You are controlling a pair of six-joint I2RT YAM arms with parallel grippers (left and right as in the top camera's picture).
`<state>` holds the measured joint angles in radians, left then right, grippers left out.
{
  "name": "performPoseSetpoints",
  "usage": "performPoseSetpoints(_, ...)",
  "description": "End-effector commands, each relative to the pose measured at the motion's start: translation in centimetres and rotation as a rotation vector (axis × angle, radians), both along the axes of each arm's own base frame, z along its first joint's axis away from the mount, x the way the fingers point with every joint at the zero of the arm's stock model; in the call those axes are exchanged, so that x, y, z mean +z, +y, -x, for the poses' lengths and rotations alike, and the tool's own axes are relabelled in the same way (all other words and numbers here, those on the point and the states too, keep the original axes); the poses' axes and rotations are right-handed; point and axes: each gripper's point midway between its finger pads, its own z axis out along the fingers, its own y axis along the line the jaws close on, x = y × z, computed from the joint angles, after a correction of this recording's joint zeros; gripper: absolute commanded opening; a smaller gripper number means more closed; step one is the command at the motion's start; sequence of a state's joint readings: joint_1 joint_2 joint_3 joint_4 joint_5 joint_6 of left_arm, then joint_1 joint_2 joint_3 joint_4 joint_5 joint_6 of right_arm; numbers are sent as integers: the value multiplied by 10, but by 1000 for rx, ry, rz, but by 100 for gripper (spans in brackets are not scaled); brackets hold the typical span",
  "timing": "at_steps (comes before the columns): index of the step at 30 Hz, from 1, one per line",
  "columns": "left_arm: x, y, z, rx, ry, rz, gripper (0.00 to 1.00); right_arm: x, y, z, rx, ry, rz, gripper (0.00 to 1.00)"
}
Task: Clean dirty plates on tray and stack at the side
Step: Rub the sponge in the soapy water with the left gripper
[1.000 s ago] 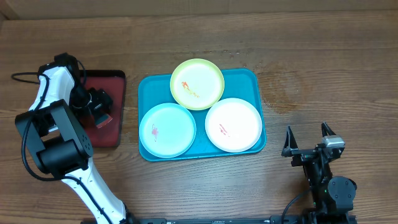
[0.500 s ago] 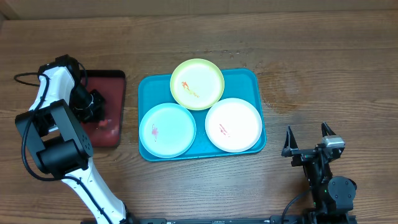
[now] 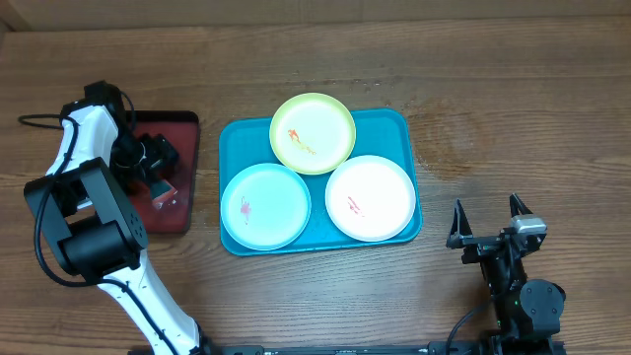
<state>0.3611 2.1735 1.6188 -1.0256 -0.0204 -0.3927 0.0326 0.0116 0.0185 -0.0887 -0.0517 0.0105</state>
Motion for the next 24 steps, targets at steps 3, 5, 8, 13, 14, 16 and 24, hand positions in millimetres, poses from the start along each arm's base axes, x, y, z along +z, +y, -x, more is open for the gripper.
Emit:
performPoseSetpoints(3, 1, 24, -12, 11, -29, -113, 87, -1, -3, 0, -13, -6, 4, 100)
performPoseSetpoints(5, 1, 25, -14, 11, -37, -117, 56, -1, -3, 0, -13, -7, 4, 100)
performPoseSetpoints(8, 1, 25, -13, 11, -34, -115, 9, -1, -3, 0, -13, -6, 4, 100)
performPoseSetpoints(13, 1, 22, -5, 10, -4, -101, 32, -1, -3, 0, -13, -6, 4, 100)
performPoseSetpoints(14, 1, 20, -3, 10, 6, -93, 64, -1, -3, 0, -13, -6, 4, 100)
performPoseSetpoints(16, 1, 15, 5, 8, 39, -69, 100, -1, -3, 0, -13, -7, 4, 100)
performPoseSetpoints(24, 4, -24, 30, 16, 124, 130, 100, -1, -3, 0, -13, -6, 4, 100)
